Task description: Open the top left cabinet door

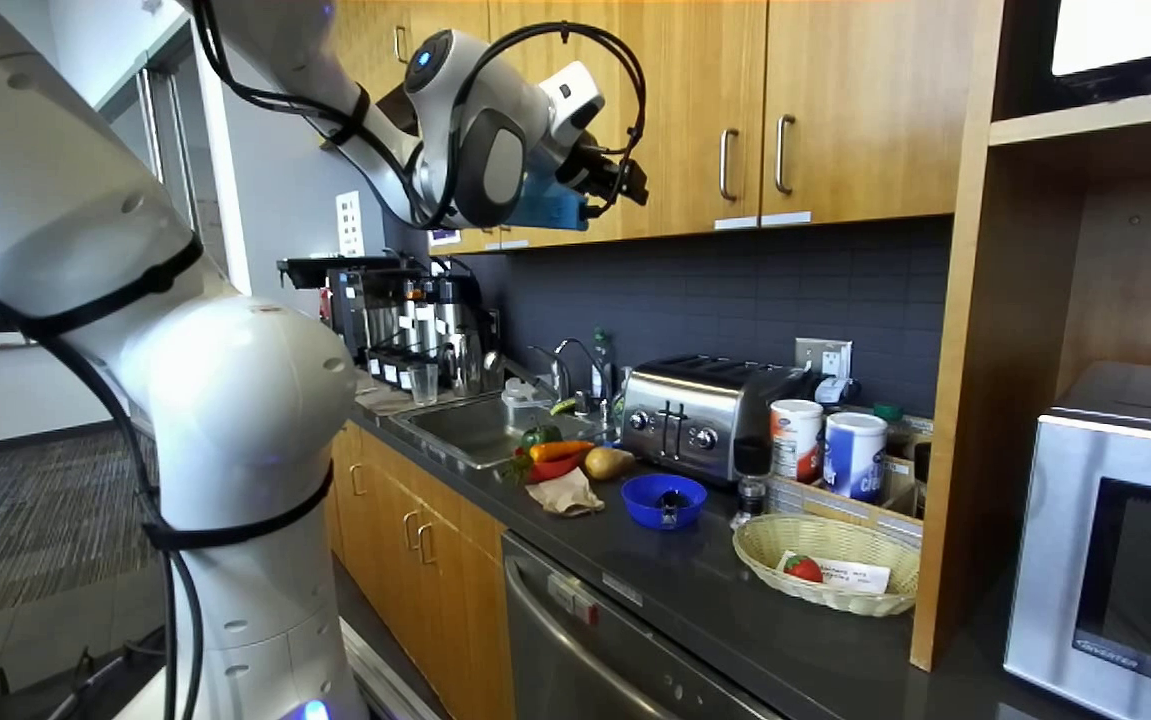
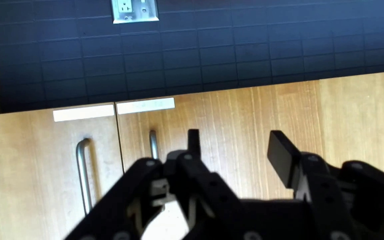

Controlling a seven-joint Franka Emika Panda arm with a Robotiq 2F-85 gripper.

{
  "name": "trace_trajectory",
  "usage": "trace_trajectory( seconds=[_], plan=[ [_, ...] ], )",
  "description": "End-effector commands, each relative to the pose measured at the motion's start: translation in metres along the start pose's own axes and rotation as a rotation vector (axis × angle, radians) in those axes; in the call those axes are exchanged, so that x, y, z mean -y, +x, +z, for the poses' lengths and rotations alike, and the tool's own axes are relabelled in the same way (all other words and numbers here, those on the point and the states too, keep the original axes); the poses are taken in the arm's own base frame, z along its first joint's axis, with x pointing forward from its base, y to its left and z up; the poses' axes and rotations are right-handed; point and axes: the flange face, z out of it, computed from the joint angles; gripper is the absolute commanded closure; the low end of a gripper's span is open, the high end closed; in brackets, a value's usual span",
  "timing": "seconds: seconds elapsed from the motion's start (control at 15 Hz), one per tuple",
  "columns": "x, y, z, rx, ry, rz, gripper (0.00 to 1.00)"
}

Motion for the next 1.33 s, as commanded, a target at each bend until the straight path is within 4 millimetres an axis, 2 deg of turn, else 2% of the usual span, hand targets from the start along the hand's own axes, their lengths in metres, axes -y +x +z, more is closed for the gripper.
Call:
trace_trajectory(
  seconds=[0.0,0.13,0.4,0.67,1.27],
  plan=[
    [0.010,0.009,-0.017,-0.037,0.036,-0.017,0.12],
    [0.015,0.018,-0.022,-0.059,0.055,-0.017,0.00],
    [0.021,0.036,-0.023,-0.091,0.080,-0.013,0.00],
    [0.019,0.046,-0.018,-0.100,0.070,-0.002,0.00],
    [0.012,0.059,0.019,-0.084,0.045,0.021,0.00]
  ],
)
